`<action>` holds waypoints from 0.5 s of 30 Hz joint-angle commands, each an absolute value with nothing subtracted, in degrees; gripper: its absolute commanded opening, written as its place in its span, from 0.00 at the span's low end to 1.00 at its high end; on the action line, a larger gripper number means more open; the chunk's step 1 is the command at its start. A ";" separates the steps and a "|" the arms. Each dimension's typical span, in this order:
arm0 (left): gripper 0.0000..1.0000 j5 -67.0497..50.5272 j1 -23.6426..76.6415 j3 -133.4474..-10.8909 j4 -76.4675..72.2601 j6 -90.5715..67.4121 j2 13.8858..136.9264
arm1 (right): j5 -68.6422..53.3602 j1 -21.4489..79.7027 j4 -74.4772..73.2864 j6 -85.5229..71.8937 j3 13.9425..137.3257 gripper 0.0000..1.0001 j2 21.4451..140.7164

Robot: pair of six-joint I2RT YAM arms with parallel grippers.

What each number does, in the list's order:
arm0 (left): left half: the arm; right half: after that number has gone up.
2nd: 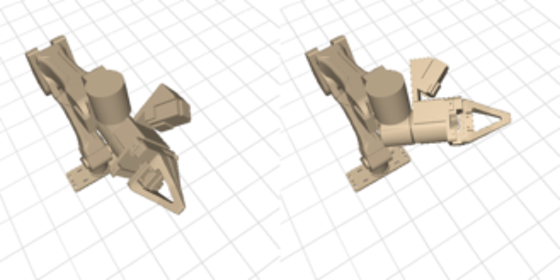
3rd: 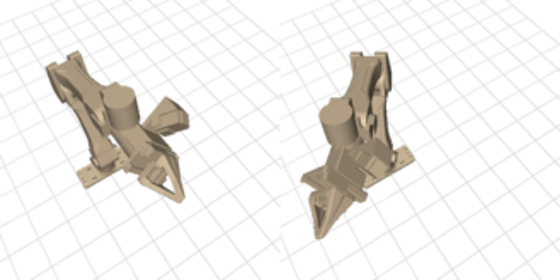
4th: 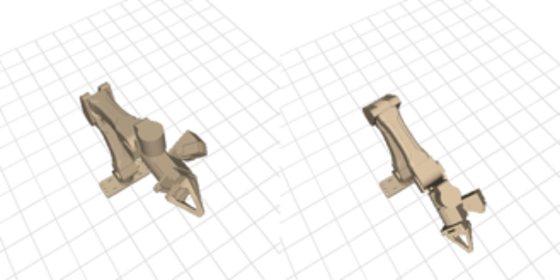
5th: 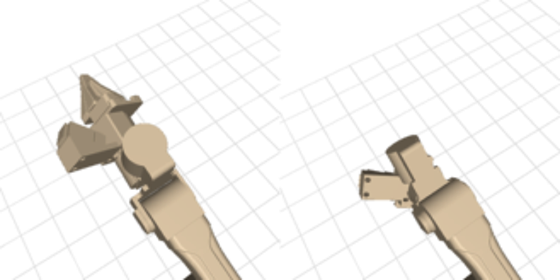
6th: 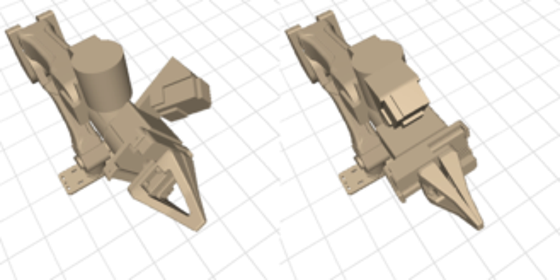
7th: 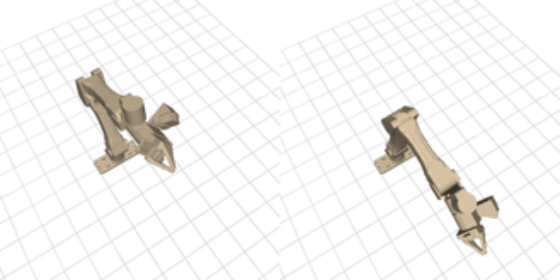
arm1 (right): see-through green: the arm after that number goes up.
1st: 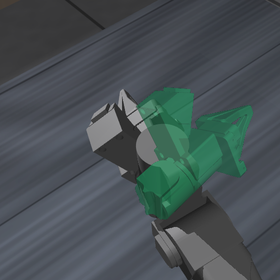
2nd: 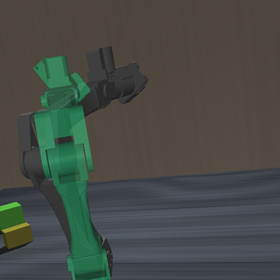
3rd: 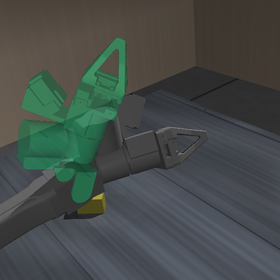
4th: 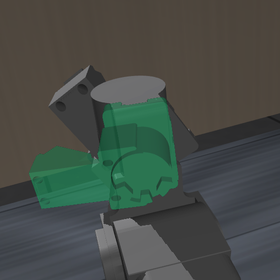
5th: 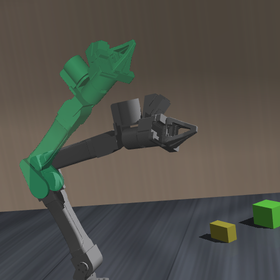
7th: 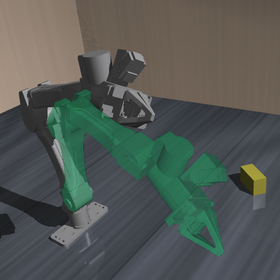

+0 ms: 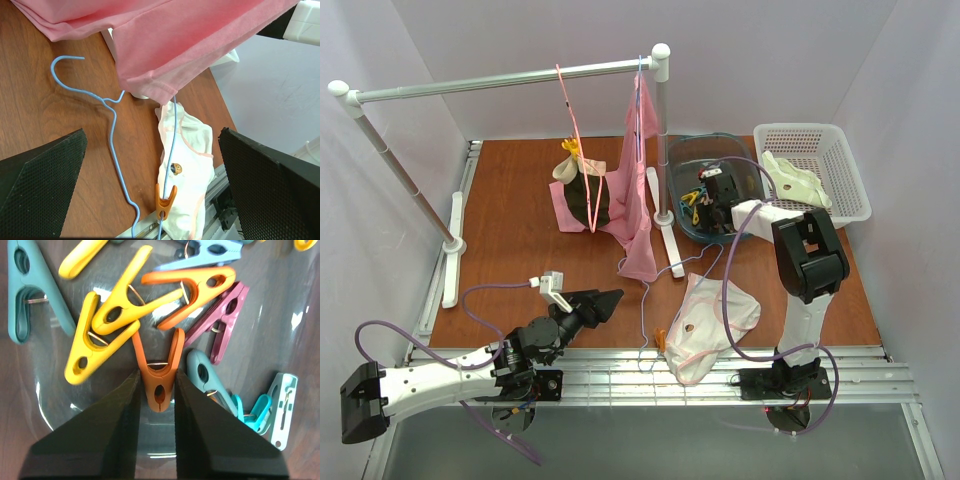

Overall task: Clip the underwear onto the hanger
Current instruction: Pick up the clamp from the bin.

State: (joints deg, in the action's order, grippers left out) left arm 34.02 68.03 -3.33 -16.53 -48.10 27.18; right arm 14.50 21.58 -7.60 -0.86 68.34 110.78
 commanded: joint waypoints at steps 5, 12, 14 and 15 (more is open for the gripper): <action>0.97 34.54 67.85 2.46 -13.54 -47.81 25.40 | 13.97 20.83 -10.81 -1.32 68.65 0.14 111.19; 0.97 35.07 67.85 2.37 -12.39 -47.02 23.56 | 15.20 20.92 -11.60 -0.88 66.01 0.14 100.40; 0.98 35.24 67.85 2.11 -12.39 -46.59 23.64 | 15.29 20.92 -11.95 -0.88 64.78 0.14 97.49; 0.97 35.24 67.85 2.02 -12.39 -46.50 23.73 | 15.12 20.92 -12.13 -0.79 64.34 0.14 94.69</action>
